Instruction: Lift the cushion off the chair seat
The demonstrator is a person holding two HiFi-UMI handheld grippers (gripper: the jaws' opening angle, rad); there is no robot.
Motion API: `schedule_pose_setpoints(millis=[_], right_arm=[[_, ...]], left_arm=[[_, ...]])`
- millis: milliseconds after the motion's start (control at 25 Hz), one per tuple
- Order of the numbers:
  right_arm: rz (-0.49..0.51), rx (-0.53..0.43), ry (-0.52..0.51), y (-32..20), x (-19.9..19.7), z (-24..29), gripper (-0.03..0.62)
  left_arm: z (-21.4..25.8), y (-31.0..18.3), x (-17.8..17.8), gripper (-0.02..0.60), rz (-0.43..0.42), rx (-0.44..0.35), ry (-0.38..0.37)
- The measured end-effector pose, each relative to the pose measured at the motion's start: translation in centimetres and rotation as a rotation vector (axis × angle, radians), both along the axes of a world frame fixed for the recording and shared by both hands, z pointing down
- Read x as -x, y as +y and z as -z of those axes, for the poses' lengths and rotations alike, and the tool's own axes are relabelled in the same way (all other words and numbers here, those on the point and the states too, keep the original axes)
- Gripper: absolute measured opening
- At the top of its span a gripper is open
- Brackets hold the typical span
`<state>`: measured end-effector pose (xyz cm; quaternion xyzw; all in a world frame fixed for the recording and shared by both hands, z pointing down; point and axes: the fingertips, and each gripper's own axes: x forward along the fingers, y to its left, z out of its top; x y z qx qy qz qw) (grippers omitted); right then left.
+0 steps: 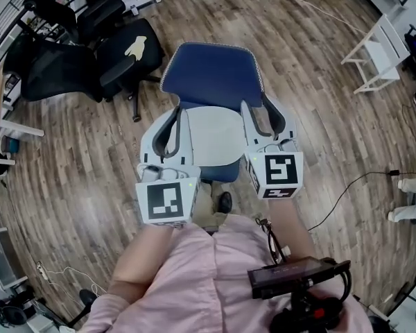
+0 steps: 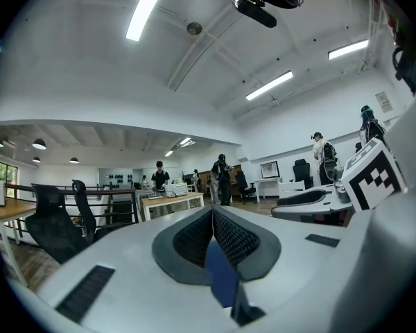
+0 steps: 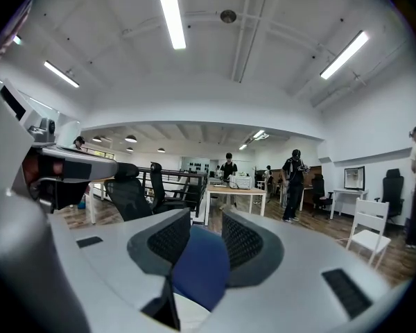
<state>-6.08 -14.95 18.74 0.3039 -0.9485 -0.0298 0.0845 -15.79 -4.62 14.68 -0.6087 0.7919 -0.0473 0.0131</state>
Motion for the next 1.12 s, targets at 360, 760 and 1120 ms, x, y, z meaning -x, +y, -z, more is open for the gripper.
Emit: schedule_pose_setpoints(millis=[360, 760, 1120], right_arm=[[-0.077, 0.118, 0.08, -4.7, 1.9, -6.4, 0.144], [-0.136, 0.286, 0.185, -8.2, 1.8, -18.2, 0.146], [-0.201, 0.486, 0.293, -8.1, -0.6, -31.9, 0.149]], left_arm=[[-5.9, -5.4, 4.1, 0.014, -0.058, 0.129, 0.044], [-16.0, -11.2, 6.0, 0.014, -0.118, 0.283, 0.11], [-27.9, -12.4, 6.5, 0.014, -0.163, 0.469, 0.16]])
